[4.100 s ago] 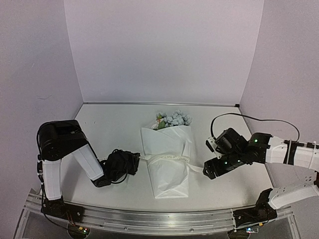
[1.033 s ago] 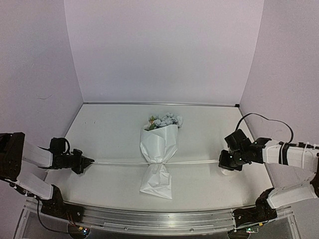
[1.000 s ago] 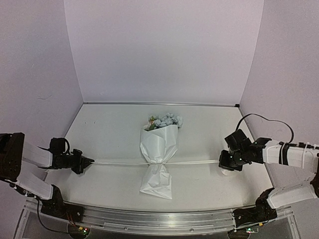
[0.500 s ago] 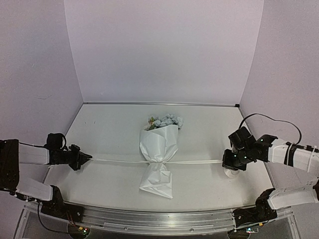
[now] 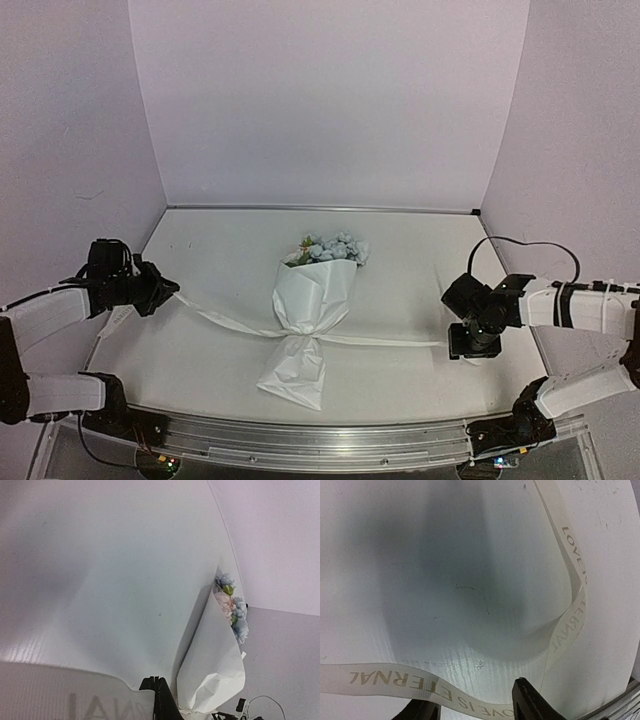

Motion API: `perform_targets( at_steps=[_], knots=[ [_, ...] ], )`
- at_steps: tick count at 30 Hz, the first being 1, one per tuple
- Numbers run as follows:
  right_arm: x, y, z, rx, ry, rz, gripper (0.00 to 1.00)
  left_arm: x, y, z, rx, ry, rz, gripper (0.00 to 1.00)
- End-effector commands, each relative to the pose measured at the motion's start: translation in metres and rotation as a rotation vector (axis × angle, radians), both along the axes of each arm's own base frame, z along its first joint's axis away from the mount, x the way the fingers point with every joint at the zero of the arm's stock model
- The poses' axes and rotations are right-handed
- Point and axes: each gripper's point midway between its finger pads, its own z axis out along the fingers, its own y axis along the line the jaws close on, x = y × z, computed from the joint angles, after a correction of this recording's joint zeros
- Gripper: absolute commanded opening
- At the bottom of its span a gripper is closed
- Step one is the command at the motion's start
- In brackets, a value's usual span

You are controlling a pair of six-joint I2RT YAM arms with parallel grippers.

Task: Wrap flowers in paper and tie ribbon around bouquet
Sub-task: Pass from the left arm to the right

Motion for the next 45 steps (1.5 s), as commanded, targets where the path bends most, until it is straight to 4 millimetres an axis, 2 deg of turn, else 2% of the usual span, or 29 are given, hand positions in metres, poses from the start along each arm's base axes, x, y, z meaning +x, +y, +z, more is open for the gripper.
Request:
perform_targets(
  at_steps=[1, 3, 5, 8, 12, 14, 17, 18, 20, 22, 23, 27, 31, 36, 45],
  knots=[
    [0.008, 0.016, 0.026, 0.019, -0.047, 0.118, 0.6, 0.007, -0.026, 0.041, 0.001, -0.133, -0.139, 0.0],
    [0.012, 0.039, 0.04, 0.039, -0.092, 0.229, 0.65, 0.006, -0.037, 0.05, -0.018, -0.157, -0.188, 0.0],
    [0.02, 0.072, 0.059, 0.083, -0.155, 0.363, 0.7, 0.004, -0.046, 0.059, -0.034, -0.181, -0.228, 0.0],
    [0.029, 0.129, 0.082, 0.173, -0.232, 0.547, 0.75, 0.002, -0.056, 0.077, -0.045, -0.225, -0.281, 0.0],
    [0.041, 0.22, 0.117, 0.33, -0.282, 0.758, 0.77, -0.003, -0.063, 0.1, -0.054, -0.282, -0.319, 0.0],
    [0.045, 0.265, 0.12, 0.378, -0.265, 0.852, 0.78, -0.005, -0.065, 0.11, -0.055, -0.305, -0.336, 0.0],
    [0.051, 0.326, 0.135, 0.494, -0.255, 0.927, 0.78, -0.01, -0.064, 0.119, -0.042, -0.331, -0.344, 0.0],
    [0.052, 0.343, 0.13, 0.519, -0.235, 0.935, 0.78, -0.011, -0.064, 0.121, -0.037, -0.34, -0.346, 0.0],
    [0.056, 0.377, 0.141, 0.601, -0.237, 0.955, 0.78, -0.014, -0.065, 0.124, -0.035, -0.345, -0.356, 0.0],
    [0.058, 0.405, 0.141, 0.644, -0.23, 0.969, 0.77, -0.016, -0.065, 0.126, -0.038, -0.35, -0.362, 0.0],
    [0.059, 0.416, 0.135, 0.656, -0.219, 0.971, 0.77, -0.018, -0.066, 0.126, -0.041, -0.352, -0.366, 0.0],
    [0.061, 0.454, 0.135, 0.725, -0.217, 0.969, 0.77, -0.021, -0.067, 0.129, -0.045, -0.359, -0.374, 0.0],
    [0.058, 0.476, 0.126, 0.767, -0.186, 0.96, 0.73, -0.022, -0.066, 0.13, -0.042, -0.362, -0.373, 0.0],
    [0.054, 0.488, 0.115, 0.786, -0.16, 0.948, 0.65, -0.021, -0.066, 0.132, -0.043, -0.366, -0.373, 0.0],
    [0.039, 0.495, 0.104, 0.817, -0.104, 0.931, 0.54, -0.02, -0.066, 0.13, -0.039, -0.362, -0.366, 0.0]
  ],
)
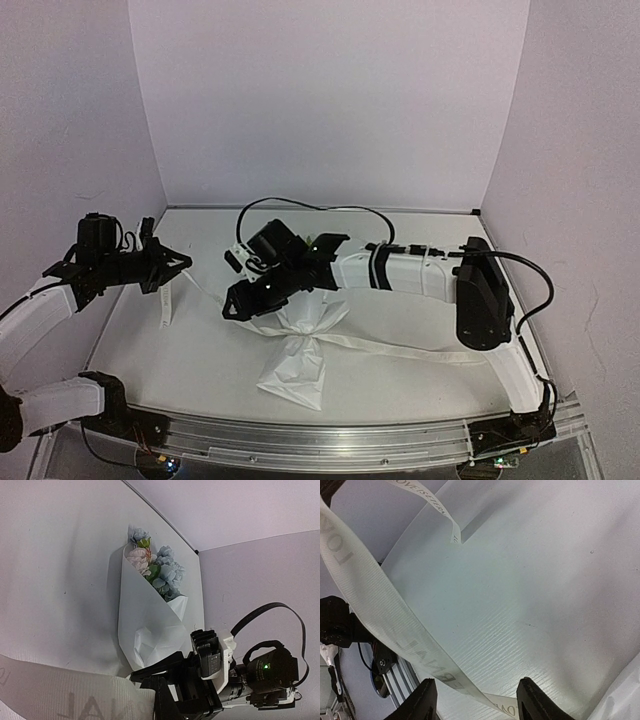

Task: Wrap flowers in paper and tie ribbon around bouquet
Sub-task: Pass from the left arm to the right

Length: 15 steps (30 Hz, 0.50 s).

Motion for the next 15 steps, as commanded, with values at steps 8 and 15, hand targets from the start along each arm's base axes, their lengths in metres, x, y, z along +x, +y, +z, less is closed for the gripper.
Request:
perform_targets(
  at_steps=[8, 15],
  knots=[
    [-0.009, 0.002, 0.017, 0.035, 0.004, -0.023, 0.25, 0.003, -0.001, 0.014, 0.011, -0.056, -0.006, 0.0],
    [-0.015, -0.028, 0.028, -0.003, -0.047, -0.057, 0.01, -0.005, 0.001, -0.027, 0.047, 0.031, -0.016, 0.0]
  ],
)
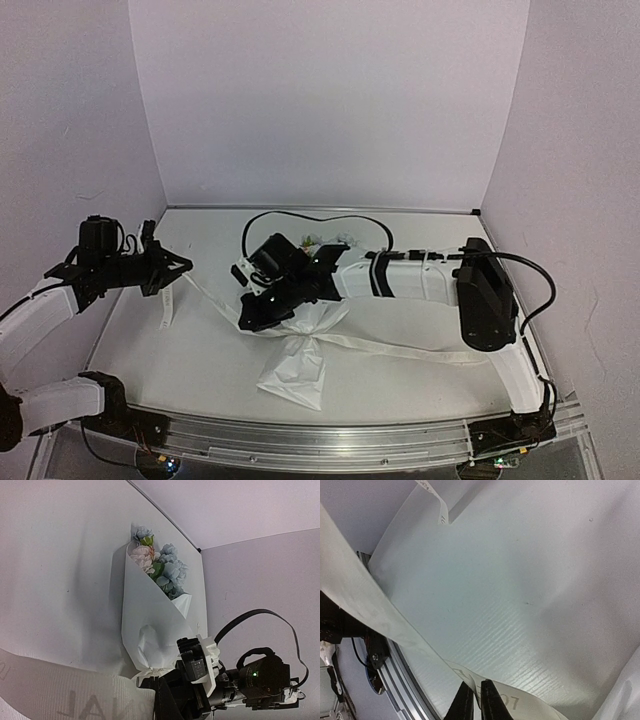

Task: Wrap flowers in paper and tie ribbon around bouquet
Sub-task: Pass from the left arm to the right

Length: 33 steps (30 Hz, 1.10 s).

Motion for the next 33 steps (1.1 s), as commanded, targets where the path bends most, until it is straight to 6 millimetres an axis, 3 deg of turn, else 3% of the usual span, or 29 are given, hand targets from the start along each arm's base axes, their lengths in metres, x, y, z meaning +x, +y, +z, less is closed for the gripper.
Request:
perform_targets(
  at_steps=[1, 5, 9, 11, 13, 18, 21, 24, 29, 33],
  knots=[
    [-0.002, -0.024, 0.053, 0.033, -0.108, -0.039, 0.0, -0.006, 0.001, -0.028, 0.04, 0.038, -0.017, 0.0],
    [-0.009, -0.055, 0.056, -0.012, -0.159, -0.066, 0.0, -0.012, -0.002, -0.047, 0.041, 0.072, -0.045, 0.04],
    [-0.011, -0.08, 0.054, -0.041, -0.198, -0.113, 0.0, -0.016, -0.006, -0.055, 0.048, 0.079, -0.073, 0.37],
    [-0.01, -0.092, 0.049, -0.057, -0.22, -0.145, 0.0, -0.018, -0.009, -0.052, 0.061, 0.062, -0.089, 0.47],
    [-0.008, -0.103, 0.047, -0.071, -0.24, -0.175, 0.0, -0.019, -0.012, -0.045, 0.073, 0.029, -0.107, 0.49],
    [-0.005, -0.128, 0.039, -0.114, -0.29, -0.242, 0.0, -0.022, -0.038, -0.025, 0.095, -0.081, -0.192, 0.47],
    [-0.003, -0.139, 0.036, -0.139, -0.318, -0.268, 0.0, -0.016, -0.064, -0.006, 0.108, -0.192, -0.25, 0.41],
    [0.002, -0.151, 0.036, -0.158, -0.356, -0.304, 0.0, -0.008, -0.095, 0.0, 0.153, -0.27, -0.326, 0.37],
    [0.01, -0.162, 0.041, -0.179, -0.412, -0.35, 0.0, 0.002, -0.145, 0.001, 0.192, -0.387, -0.456, 0.32],
    [0.011, -0.164, 0.045, -0.155, -0.42, -0.366, 0.0, -0.002, -0.185, -0.02, 0.227, -0.388, -0.565, 0.27]
  ],
)
